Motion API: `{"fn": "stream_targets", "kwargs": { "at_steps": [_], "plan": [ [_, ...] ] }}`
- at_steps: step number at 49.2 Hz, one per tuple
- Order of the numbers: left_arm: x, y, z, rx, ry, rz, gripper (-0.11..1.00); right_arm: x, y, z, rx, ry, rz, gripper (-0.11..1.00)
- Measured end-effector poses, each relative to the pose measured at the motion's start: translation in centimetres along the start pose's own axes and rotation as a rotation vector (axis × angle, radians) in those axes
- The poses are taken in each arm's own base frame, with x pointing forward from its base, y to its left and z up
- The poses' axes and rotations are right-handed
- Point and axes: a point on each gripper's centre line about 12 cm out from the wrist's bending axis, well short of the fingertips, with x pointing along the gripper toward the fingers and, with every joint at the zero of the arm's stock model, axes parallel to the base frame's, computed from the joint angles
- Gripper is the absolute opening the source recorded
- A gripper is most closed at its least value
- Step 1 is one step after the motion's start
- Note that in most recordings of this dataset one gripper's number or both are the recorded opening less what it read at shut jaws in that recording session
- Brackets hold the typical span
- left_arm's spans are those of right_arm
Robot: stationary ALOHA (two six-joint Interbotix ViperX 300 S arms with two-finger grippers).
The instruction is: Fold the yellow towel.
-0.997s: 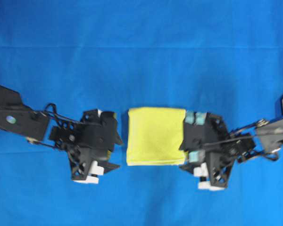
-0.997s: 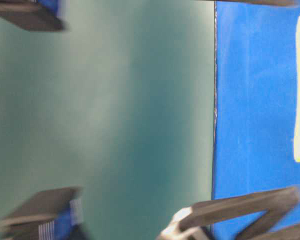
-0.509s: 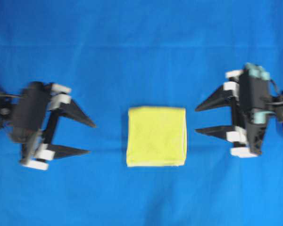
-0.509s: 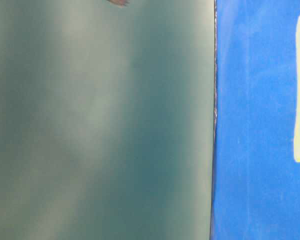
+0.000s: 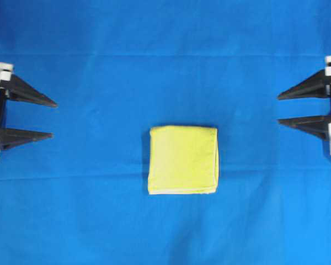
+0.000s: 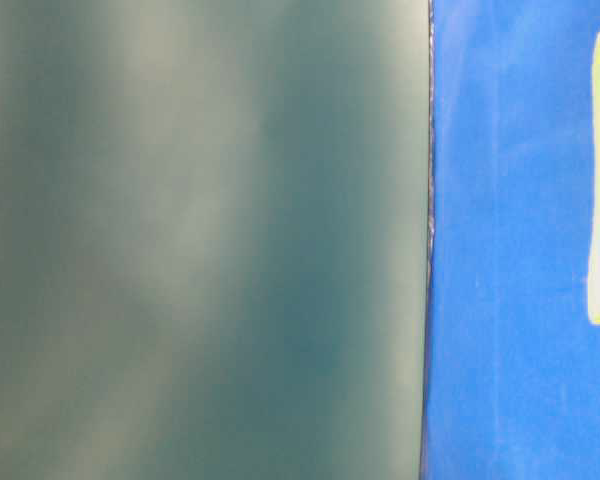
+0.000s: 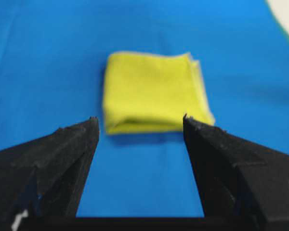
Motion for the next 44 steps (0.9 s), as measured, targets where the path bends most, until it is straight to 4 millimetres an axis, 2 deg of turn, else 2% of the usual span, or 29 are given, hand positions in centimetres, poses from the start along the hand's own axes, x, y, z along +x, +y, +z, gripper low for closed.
{"fn": "stream_targets", "kwargs": {
  "at_steps": [7, 13, 44],
  "plan": [
    [-1.2, 0.5, -2.4, -0.014, -0.025, 0.023, 0.67, -0.6, -1.2, -2.6, 0.043, -0.017, -0.035, 0.6],
    [-1.7, 0.6, -3.5, -0.026, -0.052, 0.029, 0.67, -0.5, -1.6, -3.9, 0.065, -0.004, -0.045, 0.6],
    [-1.8, 0.6, -3.7, -0.034, -0.06, 0.03, 0.67, -0.2, -1.4, -4.0, 0.069, -0.007, -0.031, 0.6]
  ]
}}
